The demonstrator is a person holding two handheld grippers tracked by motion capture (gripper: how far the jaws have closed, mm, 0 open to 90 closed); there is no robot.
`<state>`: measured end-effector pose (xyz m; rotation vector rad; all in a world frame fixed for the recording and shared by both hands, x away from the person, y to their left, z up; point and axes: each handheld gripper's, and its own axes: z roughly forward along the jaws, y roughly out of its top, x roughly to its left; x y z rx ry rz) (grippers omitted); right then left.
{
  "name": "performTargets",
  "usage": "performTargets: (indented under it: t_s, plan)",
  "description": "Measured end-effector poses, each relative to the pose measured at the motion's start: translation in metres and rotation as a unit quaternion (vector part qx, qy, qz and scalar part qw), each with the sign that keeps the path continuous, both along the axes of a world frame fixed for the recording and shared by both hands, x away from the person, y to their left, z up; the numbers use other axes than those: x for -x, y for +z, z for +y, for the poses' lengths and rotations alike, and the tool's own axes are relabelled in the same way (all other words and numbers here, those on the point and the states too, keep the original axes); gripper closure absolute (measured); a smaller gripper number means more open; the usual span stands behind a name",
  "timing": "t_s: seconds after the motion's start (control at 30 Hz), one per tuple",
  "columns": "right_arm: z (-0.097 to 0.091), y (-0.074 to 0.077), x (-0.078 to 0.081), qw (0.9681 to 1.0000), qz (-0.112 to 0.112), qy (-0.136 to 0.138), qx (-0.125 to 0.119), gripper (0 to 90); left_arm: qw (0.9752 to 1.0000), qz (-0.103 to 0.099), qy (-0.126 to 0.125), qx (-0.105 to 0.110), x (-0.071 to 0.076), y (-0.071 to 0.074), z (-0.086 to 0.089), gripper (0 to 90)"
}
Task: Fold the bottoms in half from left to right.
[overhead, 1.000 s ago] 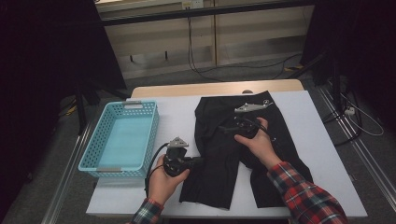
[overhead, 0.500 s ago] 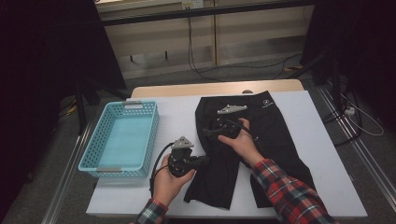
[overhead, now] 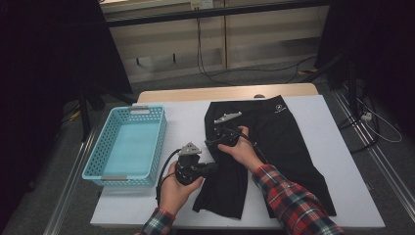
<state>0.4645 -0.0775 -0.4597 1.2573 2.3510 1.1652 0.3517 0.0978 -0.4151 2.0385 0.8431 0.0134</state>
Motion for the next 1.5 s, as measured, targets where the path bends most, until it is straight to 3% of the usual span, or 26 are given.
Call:
performTargets:
  t_s: [0.07,0.1,0.13,0.17,0.2,0.23,0.27,0.3,0.37,0.47,0.6,0.63,0.67,0.73,0.77,0.9,1.07,1.1,1.13,1.17,1.2,1.23,1.27,1.37,1.5]
  plan:
    - [0.002,-0.001,-0.001,0.9999,-0.005,0.007,0.012,27.8,1.0,0.003,0.001,-0.004,0.0,-0.001,0.002,87.6]
    - [0.002,-0.001,0.0,0.9996,-0.012,0.005,0.023,37.7,1.0,0.004,0.005,-0.001,0.0,-0.001,0.003,87.6]
    - [0.0,-0.001,0.001,0.9984,-0.031,0.011,0.047,56.0,1.0,0.006,0.004,-0.001,-0.001,-0.001,0.004,87.7]
    - [0.0,-0.001,0.001,0.9984,-0.031,0.011,0.047,56.0,1.0,0.006,0.006,0.0,-0.001,-0.001,0.004,87.7]
    - [-0.006,0.002,0.0,0.9983,-0.028,0.023,0.046,84.7,1.0,0.004,0.007,0.0,-0.001,-0.001,0.005,87.7]
    - [-0.011,0.004,-0.001,0.9992,-0.021,0.018,0.028,87.7,1.0,0.004,0.007,0.0,-0.001,-0.001,0.005,87.7]
    - [-0.011,0.004,-0.001,0.9992,-0.021,0.018,0.028,87.7,1.0,0.005,0.006,0.001,-0.001,-0.001,0.005,87.7]
    - [-0.022,0.008,-0.001,0.9997,-0.023,0.007,0.01,88.8,1.0,0.004,0.005,0.002,-0.001,-0.001,0.004,87.7]
    - [-0.028,0.009,0.0,0.9997,-0.023,0.001,0.01,89.2,1.0,0.004,0.001,0.002,-0.001,0.0,0.003,87.7]
    - [-0.057,0.015,0.008,0.9995,-0.025,-0.016,0.001,89.6,1.0,0.003,-0.004,0.007,-0.001,-0.002,-0.002,87.7]
    - [-0.076,0.016,0.015,0.9994,-0.016,-0.028,-0.009,88.9,0.9998,0.01,-0.014,0.01,0.0,-0.004,-0.01,87.7]
    - [-0.079,0.015,0.016,0.9995,-0.014,-0.029,-0.009,86.4,0.9998,0.009,-0.016,0.009,0.0,-0.004,-0.011,87.7]
    - [-0.08,0.013,0.019,0.9995,-0.01,-0.03,-0.001,70.9,0.9998,0.011,-0.017,0.008,0.001,-0.005,-0.012,87.6]
    - [-0.08,0.013,0.018,0.9993,-0.015,-0.033,0.005,66.8,0.9997,0.013,-0.018,0.007,0.0,-0.005,-0.012,87.7]
    - [-0.075,0.013,0.017,0.9988,-0.034,-0.031,0.017,57.1,0.9997,0.014,-0.017,0.008,0.0,-0.005,-0.012,87.6]
    - [-0.063,0.013,0.011,0.9988,-0.035,-0.028,0.016,51.6,0.9998,0.012,-0.015,0.008,-0.001,-0.005,-0.012,87.6]
    - [-0.049,0.009,-0.002,0.9976,-0.033,-0.059,0.011,46.7,0.9998,0.012,-0.016,0.009,-0.003,-0.004,-0.009,87.6]
    - [-0.048,0.01,-0.005,0.9971,-0.036,-0.067,0.001,47.4,0.9997,0.013,-0.016,0.01,-0.003,-0.004,-0.009,87.6]
    - [-0.048,0.011,-0.01,0.997,-0.033,-0.068,-0.012,57.1,0.9997,0.013,-0.016,0.01,-0.003,-0.004,-0.009,87.6]
    - [-0.048,0.011,-0.01,0.997,-0.033,-0.068,-0.012,57.1,0.9997,0.012,-0.018,0.011,-0.003,-0.003,-0.008,87.6]
    - [-0.048,0.013,-0.013,0.9967,-0.04,-0.07,-0.012,70.1,0.9996,0.014,-0.02,0.011,-0.003,-0.003,-0.008,87.6]
    - [-0.048,0.013,-0.013,0.9967,-0.04,-0.07,-0.012,70.1,0.9996,0.014,-0.021,0.012,-0.003,-0.003,-0.008,87.6]
    - [-0.05,0.015,-0.014,0.9963,-0.047,-0.071,-0.016,83.9,0.9996,0.012,-0.019,0.014,-0.003,-0.002,-0.009,87.6]
    - [-0.055,0.018,-0.014,0.9957,-0.051,-0.071,-0.029,89.9,0.9994,0.013,-0.022,0.023,-0.003,0.001,-0.011,87.6]
    - [-0.069,0.028,-0.016,0.9937,-0.059,-0.082,-0.049,90.0,0.998,0.009,-0.038,0.05,-0.002,0.013,-0.023,87.8]
